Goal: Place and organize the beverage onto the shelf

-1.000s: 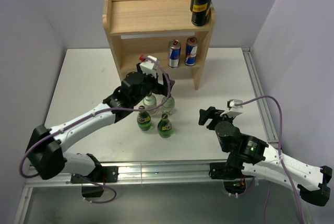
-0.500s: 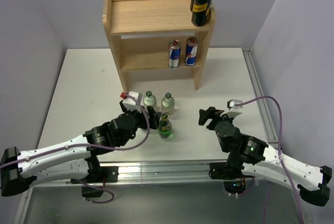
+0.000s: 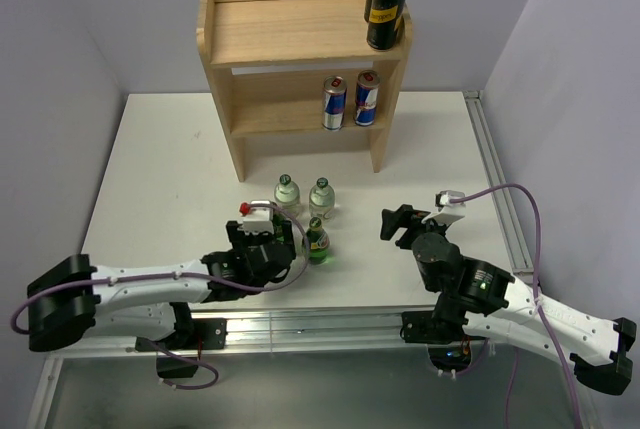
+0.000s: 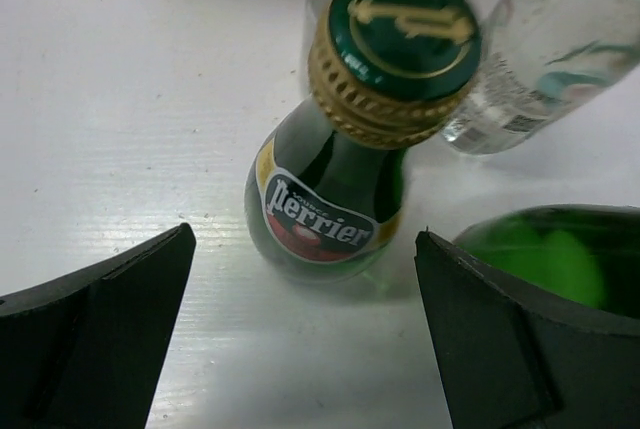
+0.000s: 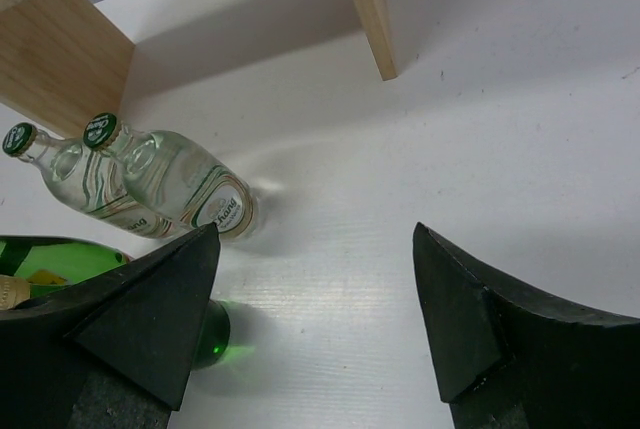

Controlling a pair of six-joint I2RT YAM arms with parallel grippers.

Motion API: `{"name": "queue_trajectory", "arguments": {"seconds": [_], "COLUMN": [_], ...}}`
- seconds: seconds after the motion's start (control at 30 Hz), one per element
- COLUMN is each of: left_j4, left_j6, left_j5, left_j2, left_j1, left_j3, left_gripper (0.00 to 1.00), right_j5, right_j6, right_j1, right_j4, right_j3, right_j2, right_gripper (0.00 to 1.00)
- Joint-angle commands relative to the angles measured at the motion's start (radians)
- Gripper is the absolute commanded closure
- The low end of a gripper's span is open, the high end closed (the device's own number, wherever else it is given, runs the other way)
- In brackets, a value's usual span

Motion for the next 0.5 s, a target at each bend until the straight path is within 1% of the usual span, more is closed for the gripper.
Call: {"name": "queue_trajectory", "arguments": {"seconds": [0.0, 0.13, 0.23, 0.37, 0.43, 0.47], "left_j4": [0.045, 0.125, 0.243, 0.435, 0.475, 0.499], "left_j6": [-0.098, -0.116, -0.107, -0.049, -0.069, -0.049], "left_j5": [-0.100, -0.148, -0.168, -0.163, -0.180, -0.183], "left_j2": [0.079, 0.246, 0.349, 0.411, 0.424, 0.431], "left_j1": [-0.005, -0.005, -0.005, -0.004, -0.004, -0.005], "left_j3": [0.014, 0.028, 0.021, -0.038, -0.045, -0.058], "left_gripper": [0.01, 0.01, 0.01, 0.01, 0.01, 0.01], "right_j5": [0.010, 0.013, 0.009, 0.006, 0.004, 0.001], "right_j6": [-0.002, -0.004, -0.008, -0.014, -0.016, -0.016], "right_j1": [0.004, 0.004, 0.004, 0.004, 0.004, 0.004], "right_j4": [0.030, 0.033, 0.036, 0.043, 0.046, 0.046], "right_j3": [0.000, 0.000, 0.000, -0.006, -0.007, -0.007], "right_j2": [0.001, 0.007, 0.009, 0.001, 0.001, 0.001], "right_gripper": [0.16, 0.15, 0.15, 0.16, 0.16, 0.16]}}
